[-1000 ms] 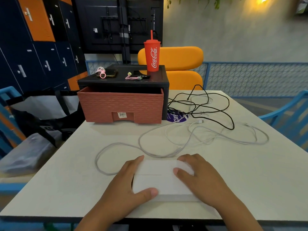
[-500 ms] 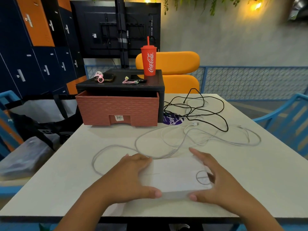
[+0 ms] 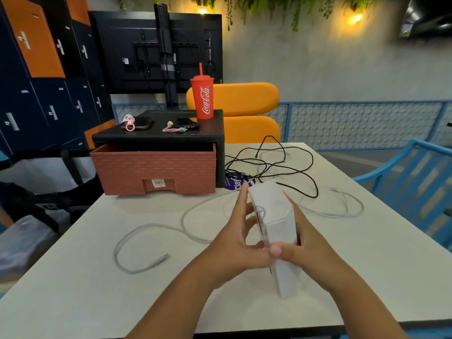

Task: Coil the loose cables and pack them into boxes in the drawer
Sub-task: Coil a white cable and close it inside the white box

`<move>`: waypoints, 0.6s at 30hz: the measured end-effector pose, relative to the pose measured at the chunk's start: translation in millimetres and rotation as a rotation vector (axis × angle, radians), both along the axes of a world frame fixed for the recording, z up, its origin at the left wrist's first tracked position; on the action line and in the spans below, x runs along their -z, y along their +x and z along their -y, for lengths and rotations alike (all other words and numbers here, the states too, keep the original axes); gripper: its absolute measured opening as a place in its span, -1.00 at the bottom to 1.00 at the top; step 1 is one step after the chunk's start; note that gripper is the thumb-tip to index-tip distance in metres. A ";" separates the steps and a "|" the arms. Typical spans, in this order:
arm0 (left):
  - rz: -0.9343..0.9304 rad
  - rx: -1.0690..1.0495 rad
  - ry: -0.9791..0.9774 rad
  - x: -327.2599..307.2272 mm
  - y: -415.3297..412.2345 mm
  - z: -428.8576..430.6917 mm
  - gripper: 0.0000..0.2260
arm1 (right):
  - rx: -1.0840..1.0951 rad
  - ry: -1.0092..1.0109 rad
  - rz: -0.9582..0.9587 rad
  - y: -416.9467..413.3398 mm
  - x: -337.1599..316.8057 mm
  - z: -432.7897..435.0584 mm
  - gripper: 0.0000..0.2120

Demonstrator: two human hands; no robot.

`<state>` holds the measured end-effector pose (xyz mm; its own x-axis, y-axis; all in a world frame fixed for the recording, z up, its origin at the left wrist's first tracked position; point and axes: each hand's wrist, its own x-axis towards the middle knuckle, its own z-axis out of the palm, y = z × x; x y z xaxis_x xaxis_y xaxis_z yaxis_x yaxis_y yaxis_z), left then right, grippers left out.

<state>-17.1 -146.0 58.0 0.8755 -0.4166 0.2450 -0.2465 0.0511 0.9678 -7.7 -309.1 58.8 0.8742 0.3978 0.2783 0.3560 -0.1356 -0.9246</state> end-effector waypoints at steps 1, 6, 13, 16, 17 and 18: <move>-0.005 0.007 -0.026 -1.7 3.2 0.2 0.00 | -0.001 -0.041 -0.021 3.5 4.2 5.8 -0.06; -0.064 -0.033 -0.097 -9.6 15.3 1.4 -0.14 | -0.026 -0.216 -0.086 19.5 17.6 23.1 0.01; -0.096 -0.171 0.055 1.2 27.5 -10.0 -0.18 | 0.060 -0.526 -0.039 41.2 20.7 54.3 0.00; -0.111 -0.226 0.225 16.6 32.6 -8.4 -0.18 | 0.057 -0.682 -0.016 49.7 19.5 70.5 -0.03; -0.114 -0.246 0.287 22.7 34.3 -6.7 -0.16 | 0.058 -0.743 -0.007 52.2 19.3 75.6 -0.02; -0.113 -0.263 0.342 28.1 35.2 -4.9 -0.15 | 0.061 -0.802 0.001 54.3 18.5 79.8 0.00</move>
<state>18.1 -141.0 29.9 0.9758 -0.2168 0.0285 -0.1002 -0.3272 0.9396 46.6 -388.9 40.3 0.9009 0.4282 -0.0711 0.3273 -0.7778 -0.5366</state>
